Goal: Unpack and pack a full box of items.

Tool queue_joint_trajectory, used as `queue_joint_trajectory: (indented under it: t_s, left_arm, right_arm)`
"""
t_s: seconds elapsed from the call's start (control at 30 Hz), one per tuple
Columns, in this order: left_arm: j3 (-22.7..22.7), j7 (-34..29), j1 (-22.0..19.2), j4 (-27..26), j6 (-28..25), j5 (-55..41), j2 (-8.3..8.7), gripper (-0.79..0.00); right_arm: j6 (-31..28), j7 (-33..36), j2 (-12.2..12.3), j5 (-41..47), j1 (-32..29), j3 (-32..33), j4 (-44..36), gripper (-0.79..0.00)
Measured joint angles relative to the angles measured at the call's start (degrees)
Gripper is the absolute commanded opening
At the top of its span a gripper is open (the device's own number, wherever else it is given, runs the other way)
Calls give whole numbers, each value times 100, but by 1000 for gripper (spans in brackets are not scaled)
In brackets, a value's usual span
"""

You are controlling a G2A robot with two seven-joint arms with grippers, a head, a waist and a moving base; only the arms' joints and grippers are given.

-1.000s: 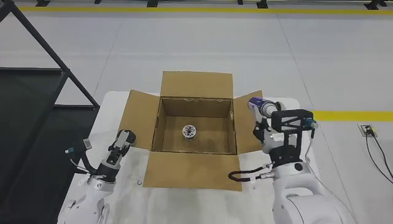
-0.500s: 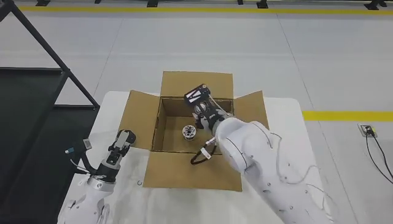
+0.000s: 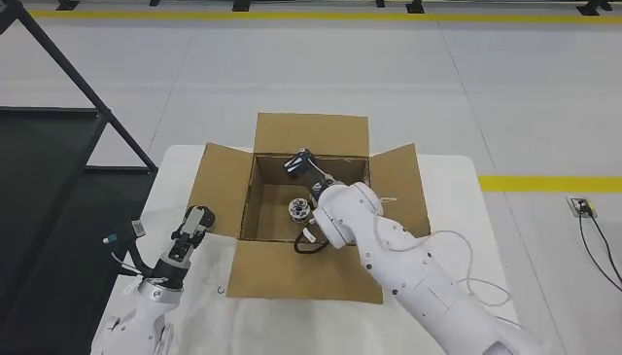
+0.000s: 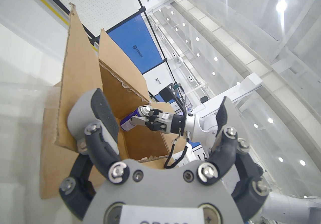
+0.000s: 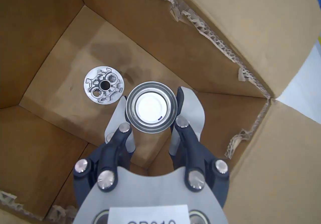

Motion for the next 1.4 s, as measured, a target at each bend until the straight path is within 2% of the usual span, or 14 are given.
queue_joint_trajectory:
  t_s: [0.4, 0.47, 0.5, 0.53, 0.6, 0.67, 0.73, 0.9, 0.97, 1.03, 1.1, 1.27, 1.4]
  left_arm:
    - [0, 0, 0, 0, 0, 0, 0, 0]
    - [0, 0, 0, 0, 0, 0, 0, 0]
    - [0, 0, 0, 0, 0, 0, 0, 0]
    - [0, 0, 0, 0, 0, 0, 0, 0]
    - [0, 0, 0, 0, 0, 0, 0, 0]
    - [0, 0, 0, 0, 0, 0, 0, 0]
    - [0, 0, 0, 0, 0, 0, 0, 0]
    - [0, 0, 0, 0, 0, 0, 0, 0]
    - [0, 0, 0, 0, 0, 0, 0, 0]
    - [0, 0, 0, 0, 0, 0, 0, 0]
    - [0, 0, 0, 0, 0, 0, 0, 0]
    - [0, 0, 0, 0, 0, 0, 0, 0]
    - [0, 0, 0, 0, 0, 0, 0, 0]
  right_arm:
    - [-331, -609, -271, 600, 279, 100, 1350, -785]
    - [-379, -616, -305, 608, 315, 81, 1474, -711]
    - [-456, -606, -326, 609, 342, 64, 1542, -653]
    - [-524, -603, -340, 611, 361, 56, 1586, -554]
    - [-663, -574, -364, 604, 404, 43, 1676, -456]
    - [-731, -552, -383, 591, 430, 39, 1733, -400]
    - [-762, -546, -401, 577, 448, 46, 1780, -394]
    - [-792, -547, -420, 522, 445, 95, 1774, -225]
    - [-793, -516, -418, 471, 421, 115, 1711, -132]
    - [-785, -485, -409, 419, 387, 139, 1619, -89]
    - [-760, -436, -387, 337, 331, 180, 1466, 0]
    - [-720, -470, -254, 218, 52, 479, 773, 0]
    - [-959, -532, 9, 233, -506, 1136, -314, 0]
